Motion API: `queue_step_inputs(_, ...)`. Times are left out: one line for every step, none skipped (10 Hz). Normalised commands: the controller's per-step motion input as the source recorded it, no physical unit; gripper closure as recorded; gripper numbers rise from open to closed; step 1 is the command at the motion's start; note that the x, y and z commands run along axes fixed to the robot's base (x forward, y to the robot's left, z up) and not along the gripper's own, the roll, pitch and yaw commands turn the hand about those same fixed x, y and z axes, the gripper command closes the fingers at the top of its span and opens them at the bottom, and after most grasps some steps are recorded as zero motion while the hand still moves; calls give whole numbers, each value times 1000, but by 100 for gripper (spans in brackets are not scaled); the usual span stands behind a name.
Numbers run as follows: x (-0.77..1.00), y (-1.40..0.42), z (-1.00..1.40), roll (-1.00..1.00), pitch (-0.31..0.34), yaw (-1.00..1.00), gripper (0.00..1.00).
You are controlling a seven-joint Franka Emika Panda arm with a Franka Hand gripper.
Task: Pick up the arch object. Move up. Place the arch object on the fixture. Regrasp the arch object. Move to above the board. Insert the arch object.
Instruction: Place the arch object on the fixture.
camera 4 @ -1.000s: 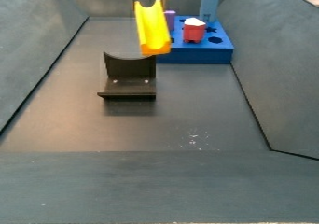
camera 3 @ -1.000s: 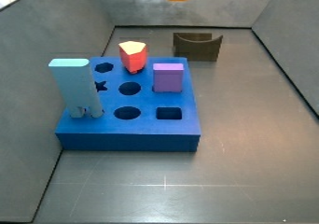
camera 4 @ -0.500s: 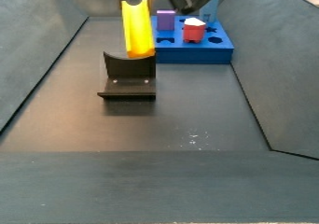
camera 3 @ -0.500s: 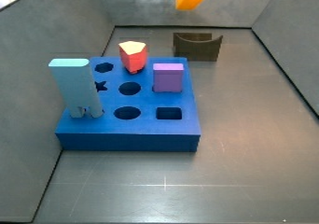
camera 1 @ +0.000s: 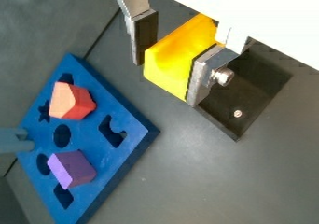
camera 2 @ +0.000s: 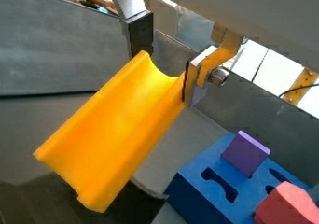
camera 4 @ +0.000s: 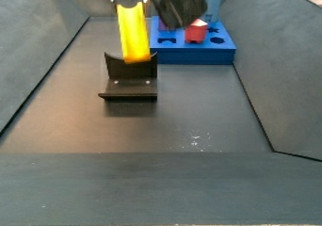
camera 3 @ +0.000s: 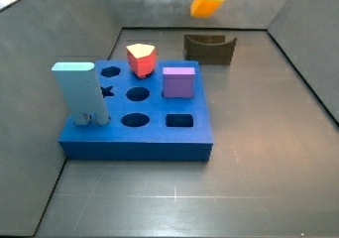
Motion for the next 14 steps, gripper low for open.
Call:
queue_step_inputs(137,140,-1000,-1000,223,-48,100)
queue_step_inputs(161,137,-1000,-782,235,-118,100)
queue_step_inputs(166,139,-1000,-681,223,-146,100)
queue_step_inputs(176,141,-1000,-469,180,-188,100)
queue_step_inputs(181,144,-1000,-319,141,-210,100)
queue_step_inputs(195,136,-1000,-211,85,-216,100)
queue_step_inputs(188,136,-955,-192,57,-216,100)
queue_step_inputs(137,177,-828,-122,1,-198,100)
queue_step_inputs(112,188,-819,-105,-20,-185,100)
queue_step_inputs(111,191,-813,-102,-25,-156,100)
queue_step_inputs(110,191,-812,-102,-25,-140,100)
queue_step_inputs(104,191,-811,-103,-25,-103,100)
queue_step_inputs(101,190,-811,-104,-24,-93,100)
queue_step_inputs(0,0,0,0,0,0,0)
